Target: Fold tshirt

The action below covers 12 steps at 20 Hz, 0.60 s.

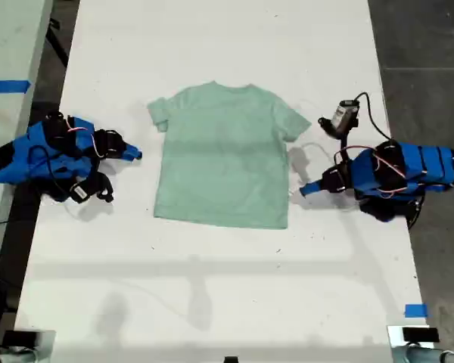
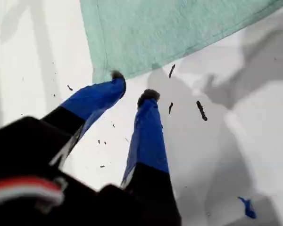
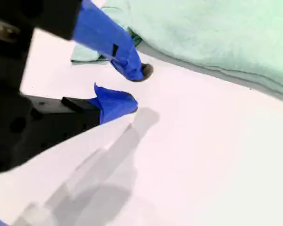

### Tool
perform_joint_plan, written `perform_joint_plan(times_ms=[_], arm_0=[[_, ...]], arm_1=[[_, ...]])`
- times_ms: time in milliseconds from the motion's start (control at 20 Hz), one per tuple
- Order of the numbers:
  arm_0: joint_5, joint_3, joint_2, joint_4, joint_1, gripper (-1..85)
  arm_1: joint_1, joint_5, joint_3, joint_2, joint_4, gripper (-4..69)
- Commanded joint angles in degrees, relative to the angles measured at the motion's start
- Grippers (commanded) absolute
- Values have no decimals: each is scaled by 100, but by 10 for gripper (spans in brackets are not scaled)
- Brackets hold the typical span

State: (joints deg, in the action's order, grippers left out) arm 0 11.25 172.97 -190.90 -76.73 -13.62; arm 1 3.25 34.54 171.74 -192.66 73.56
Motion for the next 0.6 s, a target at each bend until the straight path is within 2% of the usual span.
perform_joint_plan(times_ms=[0, 250, 300, 400, 450, 500, 550], arm_0=[[-26, -9, 18, -413, -62, 53], [-62, -9, 18, -413, -369, 58], [-62, -9, 18, -413, -185, 66], [-62, -9, 18, -422, 308, 142], [-62, -18, 18, -413, 483, 145], [-62, -18, 18, -422, 615, 145], [-62, -18, 18, -422, 738, 182]], arm_1=[[18, 70, -35, -26, -141, 57], [26, -97, -26, -26, -141, 57], [18, -844, -26, -26, -141, 56], [53, -2646, -26, -26, -141, 56], [53, -3568, -26, -26, -141, 61], [35, -4324, -26, -26, -141, 64], [26, -4764, -26, -26, -141, 66]])
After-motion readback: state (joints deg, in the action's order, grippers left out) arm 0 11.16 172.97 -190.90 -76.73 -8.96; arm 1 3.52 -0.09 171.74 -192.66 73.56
